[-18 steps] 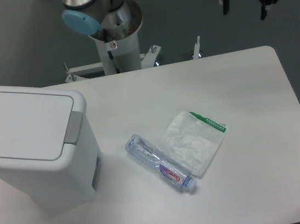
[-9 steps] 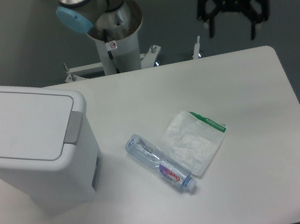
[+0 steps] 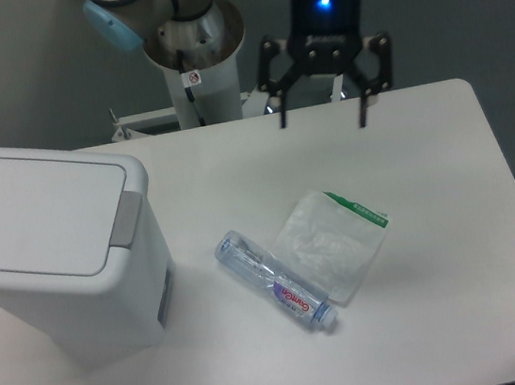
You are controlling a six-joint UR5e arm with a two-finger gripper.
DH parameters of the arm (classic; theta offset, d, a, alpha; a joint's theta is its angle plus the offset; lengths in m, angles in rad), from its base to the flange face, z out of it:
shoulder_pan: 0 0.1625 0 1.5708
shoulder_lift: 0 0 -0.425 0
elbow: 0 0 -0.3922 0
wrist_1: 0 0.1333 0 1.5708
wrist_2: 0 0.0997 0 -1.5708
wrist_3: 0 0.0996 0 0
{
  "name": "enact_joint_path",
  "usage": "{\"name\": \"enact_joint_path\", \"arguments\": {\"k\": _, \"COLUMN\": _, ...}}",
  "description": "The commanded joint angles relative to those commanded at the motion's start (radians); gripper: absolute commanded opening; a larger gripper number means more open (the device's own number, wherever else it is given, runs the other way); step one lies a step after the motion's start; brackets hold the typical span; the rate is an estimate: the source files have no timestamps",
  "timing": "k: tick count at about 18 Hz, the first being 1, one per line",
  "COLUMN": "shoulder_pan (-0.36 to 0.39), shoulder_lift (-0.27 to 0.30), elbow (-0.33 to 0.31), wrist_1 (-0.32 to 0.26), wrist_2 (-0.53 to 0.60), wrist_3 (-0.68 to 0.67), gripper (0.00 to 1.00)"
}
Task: Open the trash can
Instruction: 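Move the gripper down toward the white trash can's lid, then lower the gripper finger onto the lid's push button and press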
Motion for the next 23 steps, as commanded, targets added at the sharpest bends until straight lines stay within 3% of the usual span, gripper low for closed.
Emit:
{"name": "enact_joint_path", "arguments": {"k": 10, "shoulder_pan": -0.189, "shoulder_lift": -0.089, "elbow": -0.003, "wrist_1": 0.066, "wrist_2": 0.0, "wrist_3": -0.012, "gripper": 1.0}}
{"name": "enact_joint_path", "arguments": {"k": 23, "shoulder_pan": -0.246, "shoulder_lift": -0.112, "elbow": -0.006, "wrist_1": 0.074, "wrist_2": -0.031, "wrist_3": -0.041, "gripper": 1.0}}
